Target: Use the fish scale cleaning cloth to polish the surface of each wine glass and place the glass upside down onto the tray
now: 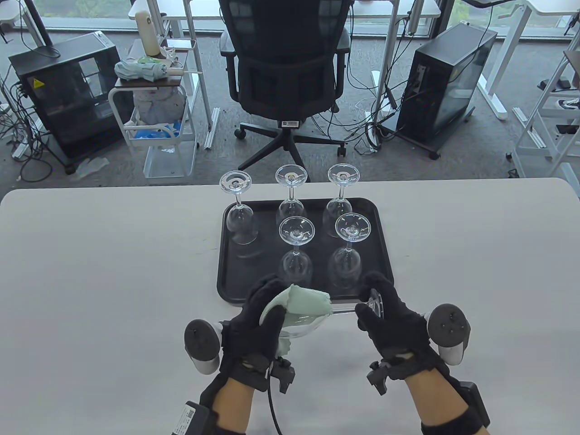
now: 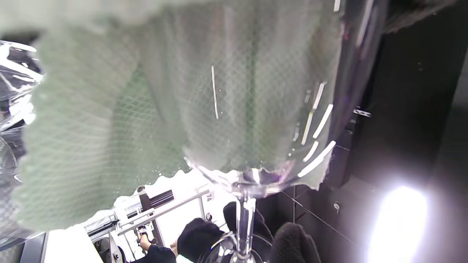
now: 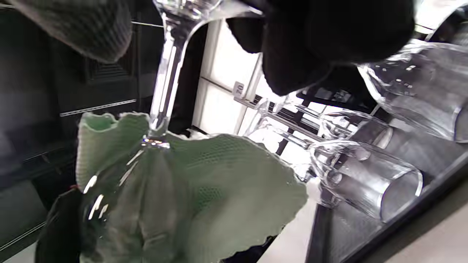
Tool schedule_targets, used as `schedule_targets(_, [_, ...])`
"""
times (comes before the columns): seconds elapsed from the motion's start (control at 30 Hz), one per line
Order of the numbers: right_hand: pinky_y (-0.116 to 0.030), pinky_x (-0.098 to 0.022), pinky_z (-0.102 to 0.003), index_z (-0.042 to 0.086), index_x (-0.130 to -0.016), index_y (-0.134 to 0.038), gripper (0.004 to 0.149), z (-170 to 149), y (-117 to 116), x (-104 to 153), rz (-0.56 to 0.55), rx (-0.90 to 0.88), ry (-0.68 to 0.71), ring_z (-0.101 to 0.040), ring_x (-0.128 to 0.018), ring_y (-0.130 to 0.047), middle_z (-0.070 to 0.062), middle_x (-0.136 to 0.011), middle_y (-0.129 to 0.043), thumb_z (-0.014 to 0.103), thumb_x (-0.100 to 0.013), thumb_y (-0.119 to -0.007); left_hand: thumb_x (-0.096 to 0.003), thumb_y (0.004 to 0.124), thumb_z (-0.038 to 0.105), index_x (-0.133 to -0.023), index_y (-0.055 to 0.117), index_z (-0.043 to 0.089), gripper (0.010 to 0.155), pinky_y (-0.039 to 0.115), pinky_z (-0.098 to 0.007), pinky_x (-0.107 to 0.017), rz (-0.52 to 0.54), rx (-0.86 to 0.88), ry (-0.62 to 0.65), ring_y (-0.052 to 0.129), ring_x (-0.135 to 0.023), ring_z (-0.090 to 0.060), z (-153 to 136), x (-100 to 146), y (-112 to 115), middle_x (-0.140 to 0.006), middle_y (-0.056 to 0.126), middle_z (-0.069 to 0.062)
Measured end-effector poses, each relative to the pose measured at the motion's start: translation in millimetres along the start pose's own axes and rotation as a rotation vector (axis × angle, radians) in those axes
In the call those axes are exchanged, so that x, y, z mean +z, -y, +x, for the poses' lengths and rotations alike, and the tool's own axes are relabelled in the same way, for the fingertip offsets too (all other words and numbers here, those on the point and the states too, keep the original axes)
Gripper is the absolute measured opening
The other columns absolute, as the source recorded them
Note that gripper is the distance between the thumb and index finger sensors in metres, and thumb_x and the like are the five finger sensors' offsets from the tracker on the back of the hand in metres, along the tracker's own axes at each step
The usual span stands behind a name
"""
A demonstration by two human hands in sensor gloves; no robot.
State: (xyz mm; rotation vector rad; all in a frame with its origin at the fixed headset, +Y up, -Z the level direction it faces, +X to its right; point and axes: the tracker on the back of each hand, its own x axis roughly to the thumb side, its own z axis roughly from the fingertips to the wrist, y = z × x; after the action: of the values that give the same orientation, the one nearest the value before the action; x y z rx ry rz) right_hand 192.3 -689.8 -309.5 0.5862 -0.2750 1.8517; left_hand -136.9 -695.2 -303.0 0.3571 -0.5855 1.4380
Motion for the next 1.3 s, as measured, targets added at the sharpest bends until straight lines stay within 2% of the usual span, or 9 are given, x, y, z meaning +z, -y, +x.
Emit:
schedule_targets(0.1, [-0.089, -0.041, -0.043, 0.027, -0.108, -0.024, 0.089, 12, 0, 4, -0.083, 0.381, 0.301, -0.034, -0.063, -0.093, -0.016, -0.108, -0.054, 0.063, -0.048, -0.080, -0.0543, 0.069, 0.068, -0.102, 0.065, 0.035, 0.059, 0.086, -0.056, -0.048, -0.001, 0.034, -0.060, 0.072, -0.096, -0.037, -1, 0, -3, -0.113, 0.060, -0.003])
schedule_targets(0.17, [-0.092, -0.039, -0.037, 0.028, -0.107, -0.020, 0.089, 15, 1, 6, -0.133, 0.483, 0.402, -0.028, -0.061, -0.095, -0.014, -0.105, -0.057, 0.063, -0.049, -0.078, -0.0552, 0.068, 0.068, -0.103, 0.064, 0.034, 0.059, 0.085, -0.057, -0.048, -0.028, 0.101, -0.115, 0.071, -0.097, -0.037, -4, 0, -2, -0.113, 0.059, -0.003])
schedule_targets(0.27, [-0.090, -0.031, -0.036, 0.032, -0.107, -0.031, 0.077, 8, 1, 4, -0.129, 0.250, 0.247, -0.028, -0.052, -0.094, -0.016, -0.100, -0.061, 0.057, -0.051, -0.077, -0.0547, 0.068, 0.069, -0.104, 0.062, 0.036, 0.060, 0.085, -0.056, -0.049, -0.034, 0.093, -0.100, 0.069, -0.098, -0.037, -6, 1, 4, -0.114, 0.056, -0.003])
schedule_targets(0.4, [-0.088, -0.026, -0.038, 0.025, -0.109, -0.037, 0.079, -5, 0, 0, 0.012, 0.021, -0.027, -0.031, -0.046, -0.094, -0.022, -0.095, -0.065, 0.064, -0.051, -0.073, -0.0534, 0.068, 0.069, -0.103, 0.063, 0.037, 0.059, 0.084, -0.056, -0.051, -0.018, -0.029, -0.032, 0.069, -0.098, -0.035, -1, 1, 3, -0.114, 0.057, -0.002])
schedule_targets(0.63, [-0.090, -0.040, -0.040, 0.026, -0.106, -0.018, 0.090, 15, -1, 8, -0.119, 0.471, 0.428, -0.031, -0.062, -0.093, -0.017, -0.105, -0.054, 0.065, -0.048, -0.074, -0.0557, 0.068, 0.068, -0.104, 0.063, 0.035, 0.058, 0.084, -0.057, -0.049, -0.061, 0.130, -0.121, 0.070, -0.097, -0.037, -10, 0, -1, -0.114, 0.058, -0.003])
schedule_targets(0.83, [-0.087, -0.029, -0.039, 0.025, -0.109, -0.038, 0.080, -7, -3, 2, -0.022, -0.034, -0.021, -0.031, -0.049, -0.091, -0.023, -0.094, -0.065, 0.067, -0.050, -0.072, -0.0537, 0.068, 0.070, -0.103, 0.063, 0.038, 0.059, 0.083, -0.056, -0.052, -0.014, -0.007, -0.025, 0.069, -0.099, -0.035, -2, 1, 2, -0.115, 0.056, -0.001])
schedule_targets(1.07, [-0.089, -0.041, -0.042, 0.024, -0.107, -0.018, 0.090, 9, -2, 7, -0.098, 0.469, 0.391, -0.032, -0.062, -0.091, -0.018, -0.106, -0.052, 0.065, -0.049, -0.073, -0.0550, 0.068, 0.068, -0.103, 0.065, 0.035, 0.058, 0.084, -0.057, -0.049, -0.041, 0.074, -0.105, 0.071, -0.097, -0.037, -5, 0, -1, -0.113, 0.059, -0.003])
schedule_targets(1.17, [-0.090, -0.037, -0.039, 0.026, -0.107, -0.023, 0.085, 3, -3, 7, -0.121, 0.346, 0.323, -0.031, -0.058, -0.092, -0.018, -0.101, -0.057, 0.064, -0.049, -0.073, -0.0551, 0.067, 0.069, -0.103, 0.064, 0.036, 0.059, 0.085, -0.056, -0.050, -0.030, 0.056, -0.098, 0.071, -0.097, -0.037, -6, 1, 2, -0.114, 0.058, -0.003])
schedule_targets(1.3, [-0.088, -0.027, -0.037, 0.024, -0.109, -0.036, 0.080, -9, -3, 2, -0.034, 0.060, -0.006, -0.030, -0.047, -0.093, -0.021, -0.095, -0.065, 0.067, -0.051, -0.068, -0.0535, 0.068, 0.069, -0.103, 0.064, 0.038, 0.059, 0.083, -0.056, -0.052, -0.015, -0.018, -0.033, 0.069, -0.099, -0.036, -3, 2, 3, -0.115, 0.057, -0.002])
